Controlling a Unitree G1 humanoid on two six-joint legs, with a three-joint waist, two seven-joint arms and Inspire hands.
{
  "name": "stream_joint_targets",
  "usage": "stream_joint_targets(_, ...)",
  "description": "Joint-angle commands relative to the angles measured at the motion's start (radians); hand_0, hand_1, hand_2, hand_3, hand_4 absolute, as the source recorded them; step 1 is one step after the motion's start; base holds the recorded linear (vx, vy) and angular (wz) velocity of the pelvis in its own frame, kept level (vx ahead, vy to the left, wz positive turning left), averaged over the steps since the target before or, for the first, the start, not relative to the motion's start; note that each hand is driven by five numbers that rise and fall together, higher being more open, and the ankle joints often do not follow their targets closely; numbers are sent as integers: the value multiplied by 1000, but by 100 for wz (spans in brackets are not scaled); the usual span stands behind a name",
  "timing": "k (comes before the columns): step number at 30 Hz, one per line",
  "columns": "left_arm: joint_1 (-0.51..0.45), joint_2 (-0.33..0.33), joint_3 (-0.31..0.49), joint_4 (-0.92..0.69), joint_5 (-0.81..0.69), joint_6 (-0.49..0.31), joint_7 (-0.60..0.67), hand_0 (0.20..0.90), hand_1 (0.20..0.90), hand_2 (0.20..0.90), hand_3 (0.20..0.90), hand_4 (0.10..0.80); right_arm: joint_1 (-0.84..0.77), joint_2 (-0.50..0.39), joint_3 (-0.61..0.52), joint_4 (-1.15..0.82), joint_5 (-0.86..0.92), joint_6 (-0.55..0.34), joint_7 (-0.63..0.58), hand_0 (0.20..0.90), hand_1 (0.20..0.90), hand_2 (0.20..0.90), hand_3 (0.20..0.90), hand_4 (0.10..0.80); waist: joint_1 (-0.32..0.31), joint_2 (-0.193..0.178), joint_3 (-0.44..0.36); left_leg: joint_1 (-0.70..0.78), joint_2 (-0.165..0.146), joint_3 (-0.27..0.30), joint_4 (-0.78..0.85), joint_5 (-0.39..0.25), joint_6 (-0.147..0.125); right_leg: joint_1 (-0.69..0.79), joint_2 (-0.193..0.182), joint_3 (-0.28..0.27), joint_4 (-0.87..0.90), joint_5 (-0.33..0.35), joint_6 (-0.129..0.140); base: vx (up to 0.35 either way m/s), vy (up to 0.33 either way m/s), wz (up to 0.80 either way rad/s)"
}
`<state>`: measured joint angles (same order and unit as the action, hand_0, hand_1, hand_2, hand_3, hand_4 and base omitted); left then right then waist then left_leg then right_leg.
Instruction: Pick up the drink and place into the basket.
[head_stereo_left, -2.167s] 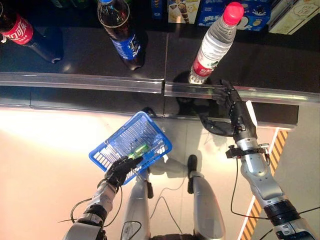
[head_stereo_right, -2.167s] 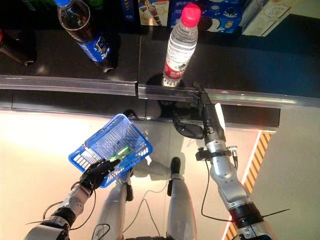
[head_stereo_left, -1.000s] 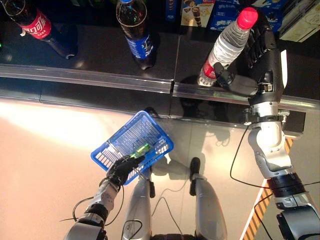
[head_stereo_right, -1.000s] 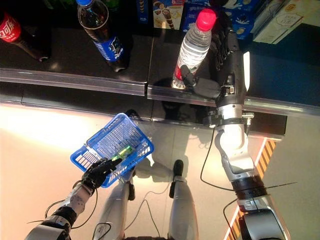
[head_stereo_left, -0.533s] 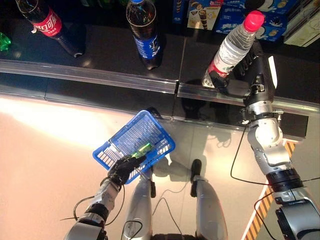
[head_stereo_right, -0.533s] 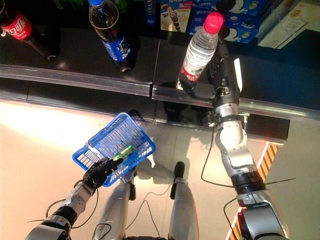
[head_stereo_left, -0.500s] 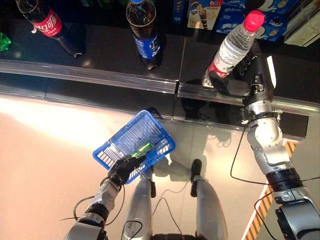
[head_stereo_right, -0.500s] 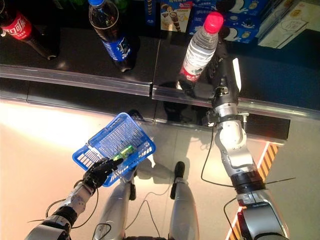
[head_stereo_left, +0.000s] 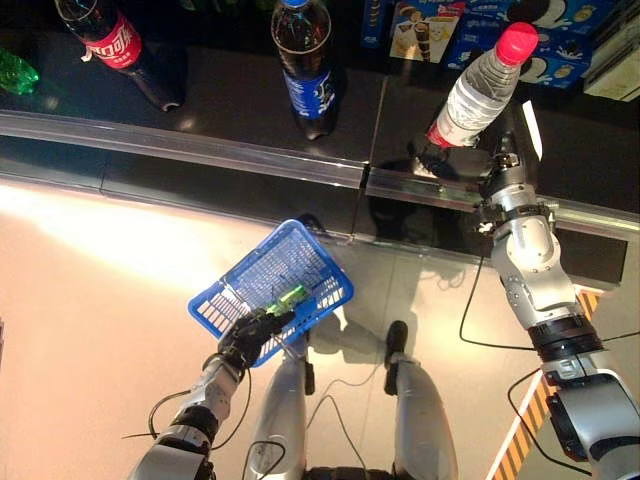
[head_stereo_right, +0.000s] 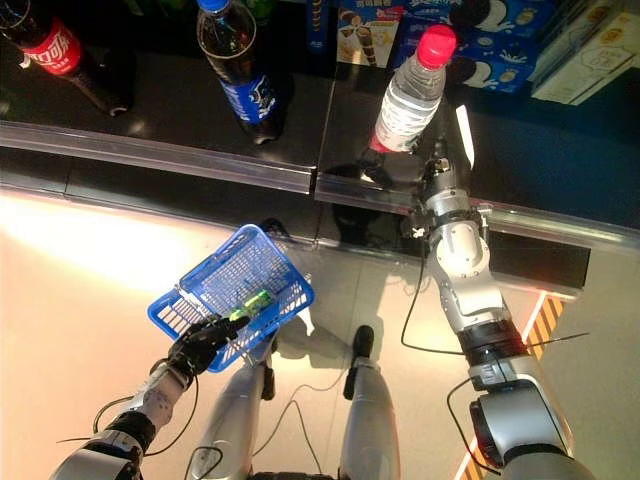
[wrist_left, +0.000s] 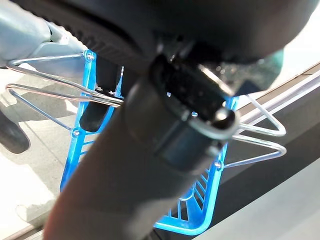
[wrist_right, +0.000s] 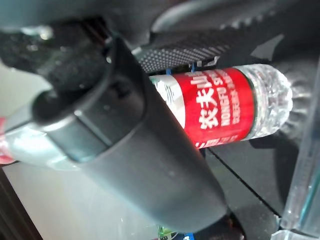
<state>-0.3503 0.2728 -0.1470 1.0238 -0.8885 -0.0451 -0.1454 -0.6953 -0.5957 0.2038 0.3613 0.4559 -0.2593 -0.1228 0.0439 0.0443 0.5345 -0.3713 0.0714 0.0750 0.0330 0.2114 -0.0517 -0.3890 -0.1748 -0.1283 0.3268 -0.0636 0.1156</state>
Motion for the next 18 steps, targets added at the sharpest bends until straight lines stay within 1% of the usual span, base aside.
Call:
stream_joint_targets(1, 95, 46, -62, -17, 48, -1, -38, 300, 300, 300, 200, 100, -158, -83, -4, -69, 33, -72, 28, 300, 300, 300, 200, 100, 20, -3, -17, 12, -64, -24, 180, -205, 7, 35, 6, -59, -142, 95, 4, 0, 0, 0)
stream_joint_targets(11, 104, 41, -72, -25, 52, 1, -35, 300, 300, 300, 200, 100, -175, -70, 4, -33, 33, -87, 19, 300, 300, 300, 200, 100, 28, 4, -16, 18, -64, -28, 173, -202, 7, 37, 4, -64, -136, 94, 4, 0, 0, 1)
stream_joint_targets(18, 103, 38, -75, -26, 47, -3, -36, 300, 300, 300, 200, 100, -175, -66, 5, -62, 0, -101, 7, 300, 300, 300, 200, 100, 25, 3, -17, 27, -63, -27, 168, -204, 7, 43, 6, -63, -141, 94, 4, 0, 0, 0)
